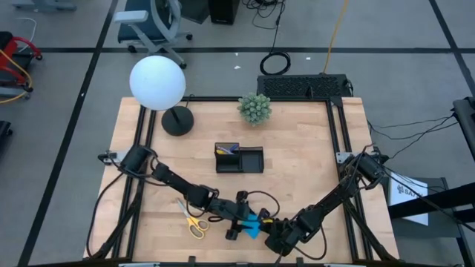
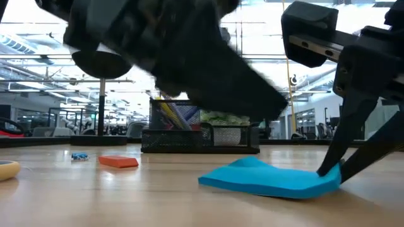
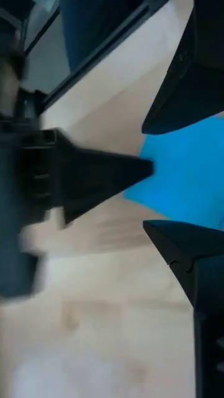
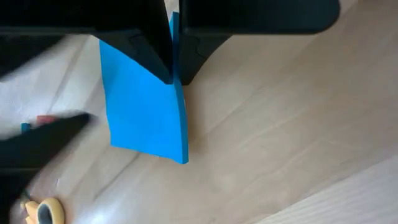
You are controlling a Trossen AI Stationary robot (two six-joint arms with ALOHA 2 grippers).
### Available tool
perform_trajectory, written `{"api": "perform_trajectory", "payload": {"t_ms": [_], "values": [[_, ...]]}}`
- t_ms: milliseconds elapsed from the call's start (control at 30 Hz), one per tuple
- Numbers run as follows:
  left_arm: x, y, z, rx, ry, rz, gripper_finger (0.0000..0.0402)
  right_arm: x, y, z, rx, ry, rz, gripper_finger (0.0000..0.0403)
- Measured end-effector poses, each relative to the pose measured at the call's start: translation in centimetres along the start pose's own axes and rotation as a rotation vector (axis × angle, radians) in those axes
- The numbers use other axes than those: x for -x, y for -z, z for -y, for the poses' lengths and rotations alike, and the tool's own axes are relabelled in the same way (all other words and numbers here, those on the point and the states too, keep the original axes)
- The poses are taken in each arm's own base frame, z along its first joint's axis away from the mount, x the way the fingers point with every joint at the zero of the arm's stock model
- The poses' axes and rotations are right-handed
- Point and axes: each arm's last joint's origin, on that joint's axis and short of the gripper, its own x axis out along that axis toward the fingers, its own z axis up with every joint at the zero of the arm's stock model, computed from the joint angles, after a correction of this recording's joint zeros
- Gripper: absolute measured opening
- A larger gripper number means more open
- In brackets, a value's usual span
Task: Pick and place office supplies into organizer
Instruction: Put the sticky notes into the desk organizer
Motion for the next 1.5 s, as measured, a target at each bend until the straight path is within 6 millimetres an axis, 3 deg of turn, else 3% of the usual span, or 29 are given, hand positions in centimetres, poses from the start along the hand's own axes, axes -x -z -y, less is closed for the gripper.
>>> {"api": "perform_trajectory", "payload": {"t_ms": [433, 700, 1100, 1500], "values": [[6.1, -6.2, -1.0, -0.077, -0.245, 0.089, 0.0243, 0.1, 0.5, 0.6, 0.031, 0.224, -0.119, 0.0001], [9.4, -8.4, -1.7, -0.095, -0.379, 0.119, 0.0243, -0.1, 1.2, 1.8, 0.005, 0.405, -0.215, 0.0001], [12.5, -9.6, -2.5, -0.114, -0.542, 0.089, 0.0243, 0.6, 2.2, 5.4, -0.14, 0.704, -0.318, 0.0], [13.0, -9.3, -3.5, -0.107, -0.632, 0.034, 0.0243, -0.7, 4.5, 8.8, -0.306, 0.82, -0.394, 0.0]]}}
